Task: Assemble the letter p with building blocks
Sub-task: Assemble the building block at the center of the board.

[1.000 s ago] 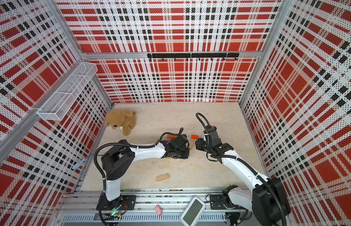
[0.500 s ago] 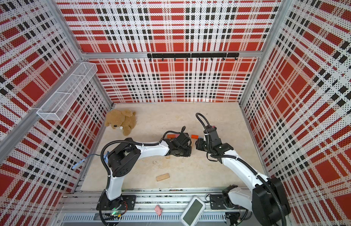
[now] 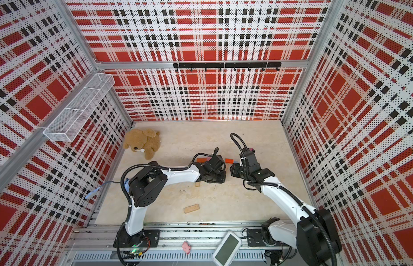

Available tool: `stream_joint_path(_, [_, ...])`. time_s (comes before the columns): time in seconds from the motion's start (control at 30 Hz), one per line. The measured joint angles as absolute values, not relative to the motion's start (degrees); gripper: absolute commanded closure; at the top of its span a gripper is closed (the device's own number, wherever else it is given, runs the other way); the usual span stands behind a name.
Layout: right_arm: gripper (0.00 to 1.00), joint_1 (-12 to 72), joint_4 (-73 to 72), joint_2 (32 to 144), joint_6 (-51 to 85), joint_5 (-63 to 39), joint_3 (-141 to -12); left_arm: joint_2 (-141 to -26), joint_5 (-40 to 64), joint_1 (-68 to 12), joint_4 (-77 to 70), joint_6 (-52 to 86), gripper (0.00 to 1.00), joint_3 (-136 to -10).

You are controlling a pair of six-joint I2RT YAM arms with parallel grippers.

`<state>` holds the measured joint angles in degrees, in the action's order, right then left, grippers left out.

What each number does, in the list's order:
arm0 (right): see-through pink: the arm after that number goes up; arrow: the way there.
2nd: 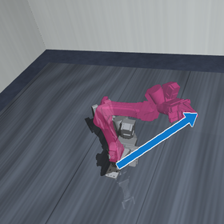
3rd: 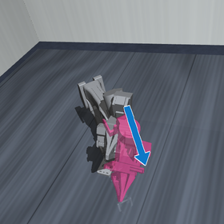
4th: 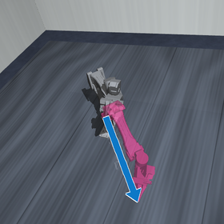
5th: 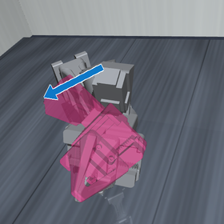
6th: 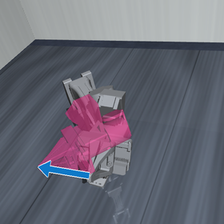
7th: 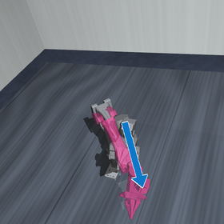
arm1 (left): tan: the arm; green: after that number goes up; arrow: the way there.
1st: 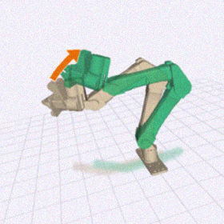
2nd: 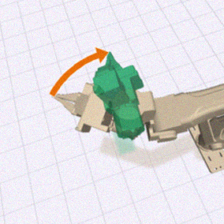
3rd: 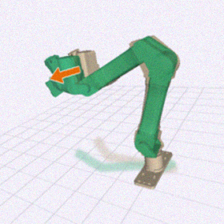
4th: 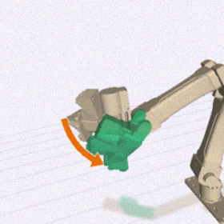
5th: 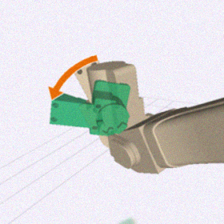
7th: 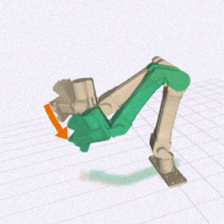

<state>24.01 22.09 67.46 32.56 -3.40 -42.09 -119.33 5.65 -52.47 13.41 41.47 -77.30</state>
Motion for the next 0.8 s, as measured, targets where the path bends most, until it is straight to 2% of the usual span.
stream_joint_path(0.8, [0.54, 24.0, 22.1, 67.5, 32.5, -3.6, -42.1, -120.8, 6.0, -52.2, 13.3, 41.5, 0.91, -79.2])
